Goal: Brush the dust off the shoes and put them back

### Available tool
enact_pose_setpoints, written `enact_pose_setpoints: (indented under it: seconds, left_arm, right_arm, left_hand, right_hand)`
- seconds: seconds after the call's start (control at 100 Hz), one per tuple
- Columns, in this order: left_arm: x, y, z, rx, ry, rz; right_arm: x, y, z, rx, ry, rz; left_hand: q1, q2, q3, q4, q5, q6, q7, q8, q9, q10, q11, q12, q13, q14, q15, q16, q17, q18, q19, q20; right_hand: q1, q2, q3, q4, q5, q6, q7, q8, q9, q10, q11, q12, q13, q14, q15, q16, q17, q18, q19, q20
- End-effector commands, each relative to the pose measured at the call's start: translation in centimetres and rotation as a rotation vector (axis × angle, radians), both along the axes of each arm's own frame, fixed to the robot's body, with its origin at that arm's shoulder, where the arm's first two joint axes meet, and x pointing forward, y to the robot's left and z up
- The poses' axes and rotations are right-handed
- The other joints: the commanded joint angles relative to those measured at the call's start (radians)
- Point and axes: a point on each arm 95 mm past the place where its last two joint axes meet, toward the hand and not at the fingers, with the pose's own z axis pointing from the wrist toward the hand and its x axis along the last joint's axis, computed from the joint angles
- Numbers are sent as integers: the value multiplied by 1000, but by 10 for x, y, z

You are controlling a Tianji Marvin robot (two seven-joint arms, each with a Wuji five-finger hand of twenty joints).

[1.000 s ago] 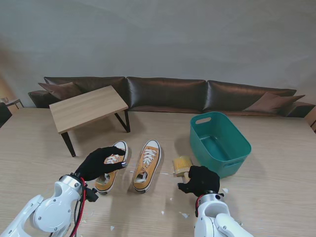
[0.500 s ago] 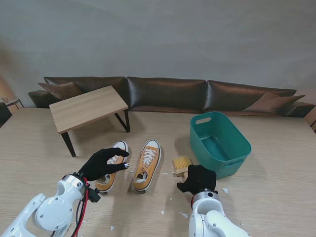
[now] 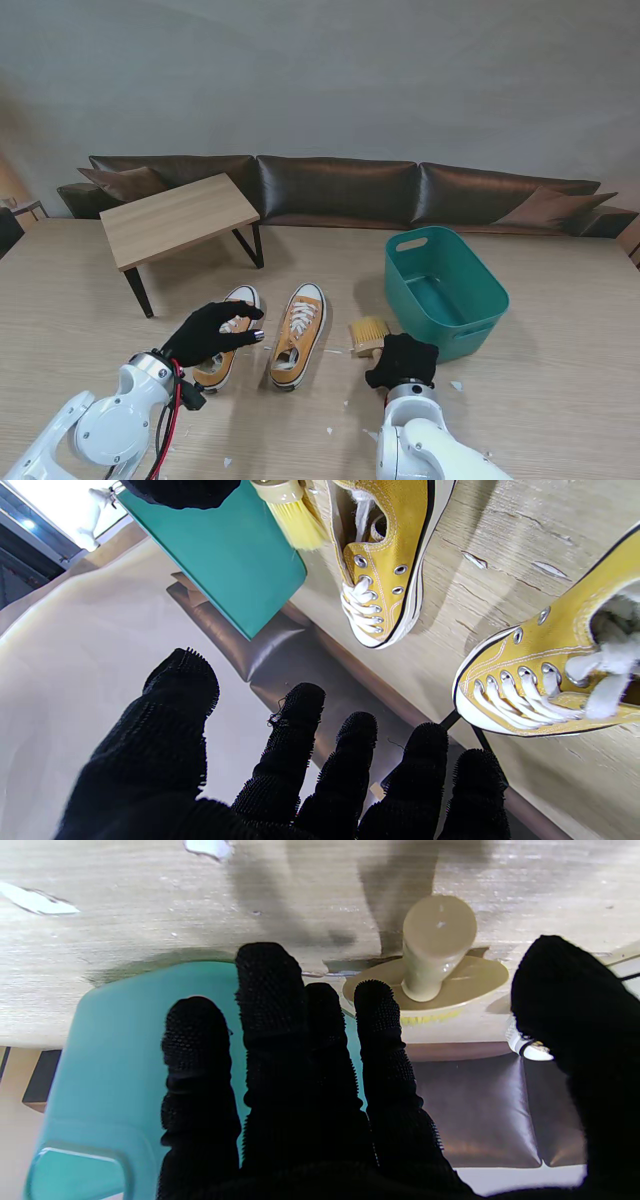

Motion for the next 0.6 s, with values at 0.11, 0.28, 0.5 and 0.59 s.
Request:
enact_pose_setpoints:
  seconds: [0.11,0.28,0.5,0.59]
  left_arm:
    - [-1,-3,-1,-6,15,-13]
    - [-1,-3,-1,-10,22,-15]
    - [-1,-3,-1,-15,23,-11]
    - [-2,-3,-1,-18,23,-9]
  right_arm:
    - [3,1,-10,-14,46,-8]
    - [7,-1,-15,-14,72,-21]
    - [11,0,-21,-7,72,-29]
    - [13,0,-22,-3,72,-36]
  left_hand:
    - [27,42,-38,42,30,11,4,4,2,9,3,3,-48,13,-13,2,-13,-20,-29,15]
    - [30,48,-43,43,38,13,7,6,4,13,3,4,-46,18,-11,3,-13,-19,-30,16]
    - [32,56,-50,44,47,20,11,10,11,17,5,6,-43,23,-10,4,-13,-18,-31,16]
    - [33,59,-53,44,47,23,11,11,16,20,6,7,-40,25,-8,5,-12,-17,-31,17]
  right_hand:
    - [-4,-23,32,-23,-6,9,6,-14,-16,-3,16,10,34,-13,25,10,50,-19,56,-9]
    - [-2,-7,31,-20,7,-1,12,-15,4,-6,18,9,44,-14,30,8,58,-17,60,-10]
    - [38,72,73,5,94,-76,39,-15,88,-24,22,7,95,-23,43,8,99,-18,75,-14]
    - [78,61,125,-58,100,-97,80,-117,102,-27,13,15,104,-25,43,12,105,-17,81,-25]
